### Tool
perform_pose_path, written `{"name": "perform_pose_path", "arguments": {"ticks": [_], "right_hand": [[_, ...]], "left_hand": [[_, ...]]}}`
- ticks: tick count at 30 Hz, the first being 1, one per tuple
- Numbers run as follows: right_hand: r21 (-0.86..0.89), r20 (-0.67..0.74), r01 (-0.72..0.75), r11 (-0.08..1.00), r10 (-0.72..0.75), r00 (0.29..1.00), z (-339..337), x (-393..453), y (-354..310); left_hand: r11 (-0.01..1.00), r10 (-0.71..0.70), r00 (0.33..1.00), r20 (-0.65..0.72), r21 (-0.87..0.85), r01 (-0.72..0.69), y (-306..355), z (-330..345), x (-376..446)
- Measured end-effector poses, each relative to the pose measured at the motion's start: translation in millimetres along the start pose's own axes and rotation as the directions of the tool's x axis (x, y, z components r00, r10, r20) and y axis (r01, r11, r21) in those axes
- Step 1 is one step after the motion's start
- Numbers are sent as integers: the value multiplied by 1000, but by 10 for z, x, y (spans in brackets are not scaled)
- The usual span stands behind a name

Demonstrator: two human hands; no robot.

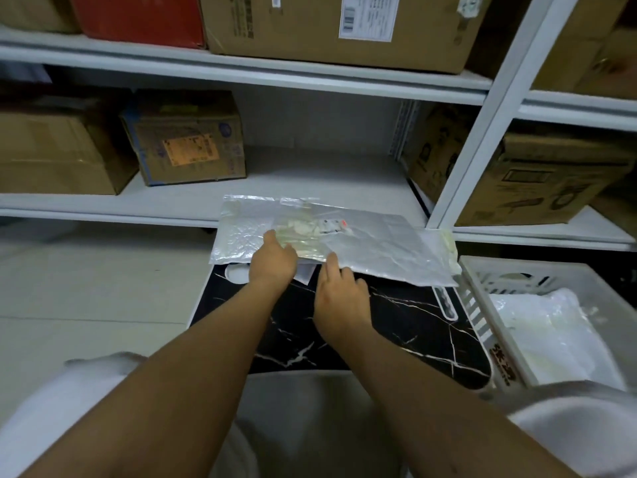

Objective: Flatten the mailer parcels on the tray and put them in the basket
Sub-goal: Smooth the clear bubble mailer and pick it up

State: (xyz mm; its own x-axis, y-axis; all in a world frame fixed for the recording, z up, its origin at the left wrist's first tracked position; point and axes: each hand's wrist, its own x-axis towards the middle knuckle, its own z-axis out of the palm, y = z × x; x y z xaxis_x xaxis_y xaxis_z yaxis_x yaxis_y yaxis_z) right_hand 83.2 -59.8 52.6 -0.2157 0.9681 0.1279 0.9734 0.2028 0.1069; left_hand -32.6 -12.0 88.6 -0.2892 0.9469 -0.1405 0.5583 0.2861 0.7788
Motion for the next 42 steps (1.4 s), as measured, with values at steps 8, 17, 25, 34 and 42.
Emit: {"name": "perform_pose_path", "arguments": {"ticks": [8,17,25,34,42], "right_hand": [[-28,158,140,990,-134,978,280,-650,-286],[78,176,176,981,-187,966,551,-844,-148],[149,-13,-31,988,34,999,887,-674,34],[227,-70,-37,973,55,996,1128,-482,-51],[209,38,-100,973,94,995,1506,-520,-114]], "left_hand": [[927,-306,946,104,257,272,-607,117,-393],[837,-470,873,131,381,393,-969,281,-508],[617,-98,993,-58,780,106,-1059,503,-593],[625,197,973,117,750,-217,-1335,806,-507],[618,181,961,209,736,-276,-1538,913,-428]]}}
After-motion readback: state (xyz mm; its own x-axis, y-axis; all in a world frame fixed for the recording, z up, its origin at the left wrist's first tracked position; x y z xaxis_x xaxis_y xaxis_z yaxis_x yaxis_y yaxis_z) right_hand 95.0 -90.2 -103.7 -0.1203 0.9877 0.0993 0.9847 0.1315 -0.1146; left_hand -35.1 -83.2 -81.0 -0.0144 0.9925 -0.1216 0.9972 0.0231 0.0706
